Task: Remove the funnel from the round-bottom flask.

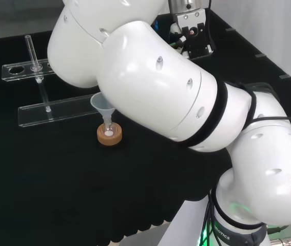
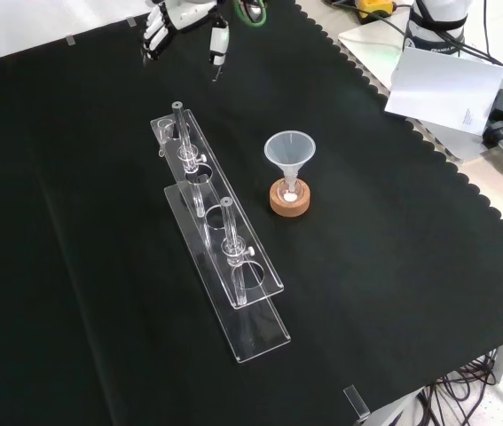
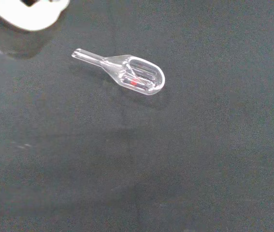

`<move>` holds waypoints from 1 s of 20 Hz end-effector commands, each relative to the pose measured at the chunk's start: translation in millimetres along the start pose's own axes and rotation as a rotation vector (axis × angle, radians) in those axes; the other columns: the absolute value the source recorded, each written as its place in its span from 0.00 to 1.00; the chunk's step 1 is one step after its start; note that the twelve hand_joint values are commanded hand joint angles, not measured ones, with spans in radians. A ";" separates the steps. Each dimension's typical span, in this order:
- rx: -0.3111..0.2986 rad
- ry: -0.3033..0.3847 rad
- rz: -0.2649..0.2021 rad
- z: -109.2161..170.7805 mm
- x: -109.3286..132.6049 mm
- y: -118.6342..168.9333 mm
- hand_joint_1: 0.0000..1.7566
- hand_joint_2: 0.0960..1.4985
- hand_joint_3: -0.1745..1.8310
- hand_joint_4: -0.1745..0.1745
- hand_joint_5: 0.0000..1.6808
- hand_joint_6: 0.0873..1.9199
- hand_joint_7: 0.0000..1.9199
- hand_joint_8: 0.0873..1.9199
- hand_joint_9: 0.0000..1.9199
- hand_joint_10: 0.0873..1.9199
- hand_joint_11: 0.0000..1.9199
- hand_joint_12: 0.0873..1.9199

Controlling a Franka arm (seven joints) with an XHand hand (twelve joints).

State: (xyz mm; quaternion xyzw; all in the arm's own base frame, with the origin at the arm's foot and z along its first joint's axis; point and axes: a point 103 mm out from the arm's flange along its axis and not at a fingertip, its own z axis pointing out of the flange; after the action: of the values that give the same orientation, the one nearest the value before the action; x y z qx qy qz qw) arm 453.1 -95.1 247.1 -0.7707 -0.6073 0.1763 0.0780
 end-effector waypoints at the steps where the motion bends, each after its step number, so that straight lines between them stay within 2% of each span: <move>1: -0.035 0.013 -0.004 -8.8 1.4 -36.4 0.44 0.41 0.31 0.46 0.25 0.06 0.14 0.32 0.29 0.28 0.22 0.66; 7: -0.063 0.029 -0.013 -20.8 2.9 -68.7 0.44 0.41 0.31 0.46 0.25 0.06 0.14 0.32 0.29 0.28 0.23 0.66; 11: -0.067 0.039 -0.040 -20.5 15.9 -94.4 0.44 0.41 0.31 0.46 0.25 0.06 0.14 0.32 0.30 0.28 0.23 0.66; 14: -0.051 0.051 -0.068 -18.2 29.0 -110.8 0.44 0.41 0.31 0.46 0.25 0.06 0.14 0.31 0.30 0.28 0.22 0.66; 20: -0.001 0.076 -0.159 -18.2 47.4 -125.9 0.40 0.42 0.31 0.46 0.23 0.04 0.13 0.31 0.29 0.27 0.22 0.67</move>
State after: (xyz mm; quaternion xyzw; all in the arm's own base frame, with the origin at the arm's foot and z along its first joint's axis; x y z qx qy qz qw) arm 378.9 -27.2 296.9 -0.7424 -0.6513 0.1387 0.0736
